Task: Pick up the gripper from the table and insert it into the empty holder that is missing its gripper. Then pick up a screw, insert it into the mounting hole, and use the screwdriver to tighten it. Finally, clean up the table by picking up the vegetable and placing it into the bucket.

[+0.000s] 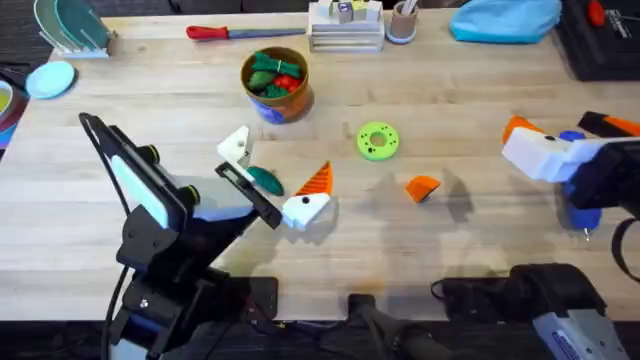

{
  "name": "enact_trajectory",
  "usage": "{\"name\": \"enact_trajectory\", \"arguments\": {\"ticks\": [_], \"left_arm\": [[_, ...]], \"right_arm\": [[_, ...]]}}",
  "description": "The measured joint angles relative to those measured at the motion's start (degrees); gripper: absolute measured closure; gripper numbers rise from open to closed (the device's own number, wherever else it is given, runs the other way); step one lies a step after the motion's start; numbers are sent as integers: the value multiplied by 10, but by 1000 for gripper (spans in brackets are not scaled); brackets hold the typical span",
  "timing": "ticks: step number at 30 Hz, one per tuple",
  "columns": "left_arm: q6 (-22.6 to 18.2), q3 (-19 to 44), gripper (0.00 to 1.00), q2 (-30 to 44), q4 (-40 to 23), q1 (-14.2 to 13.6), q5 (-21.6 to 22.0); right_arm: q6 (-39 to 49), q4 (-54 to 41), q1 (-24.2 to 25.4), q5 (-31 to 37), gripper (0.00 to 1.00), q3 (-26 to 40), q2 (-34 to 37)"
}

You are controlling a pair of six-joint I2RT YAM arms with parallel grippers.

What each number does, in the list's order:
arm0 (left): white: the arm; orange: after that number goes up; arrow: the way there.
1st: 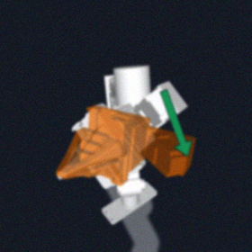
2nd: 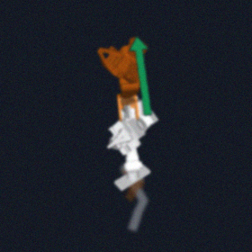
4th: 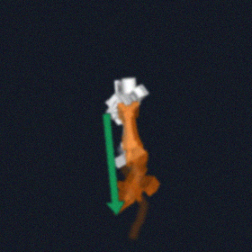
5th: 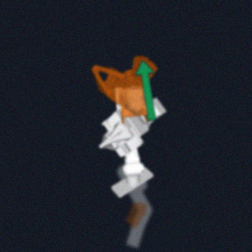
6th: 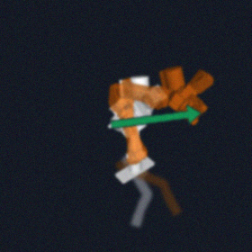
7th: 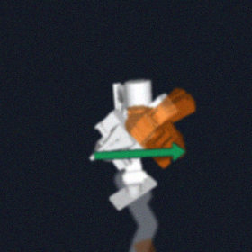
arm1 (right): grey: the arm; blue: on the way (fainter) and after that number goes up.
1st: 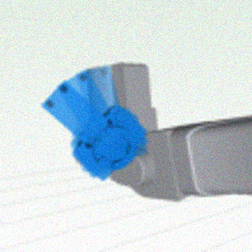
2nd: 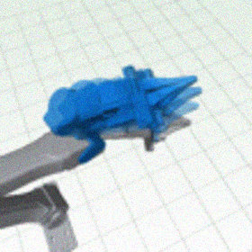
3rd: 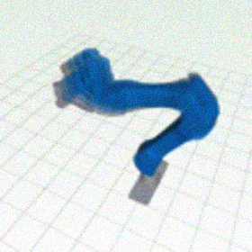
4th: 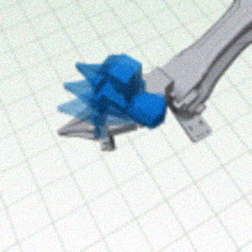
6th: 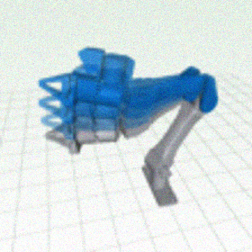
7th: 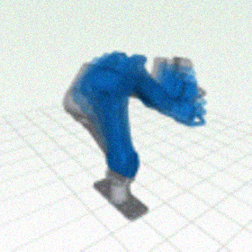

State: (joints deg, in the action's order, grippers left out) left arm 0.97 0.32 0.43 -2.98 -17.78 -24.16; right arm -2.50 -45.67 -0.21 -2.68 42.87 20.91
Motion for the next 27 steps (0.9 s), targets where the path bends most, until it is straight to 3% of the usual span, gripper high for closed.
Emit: {"name": "enact_trajectory", "arguments": {"ticks": [10, 16, 21, 27], "left_arm": [[0, 0, 8, 0, 0, 0, 0], [0, 0, 8, 0, 0, 0, 0], [0, 0, 8, 0, 0, 0, 0], [0, 0, 8, 0, 0, 0, 0]], "right_arm": [[-1, 3, 0, -9, 10, 0, 0], [9, -58, -10, -90, 7, 2, 29], [25, -122, -62, -118, 7, 8, 94], [32, -128, -175, -89, 7, 23, 178]]}}
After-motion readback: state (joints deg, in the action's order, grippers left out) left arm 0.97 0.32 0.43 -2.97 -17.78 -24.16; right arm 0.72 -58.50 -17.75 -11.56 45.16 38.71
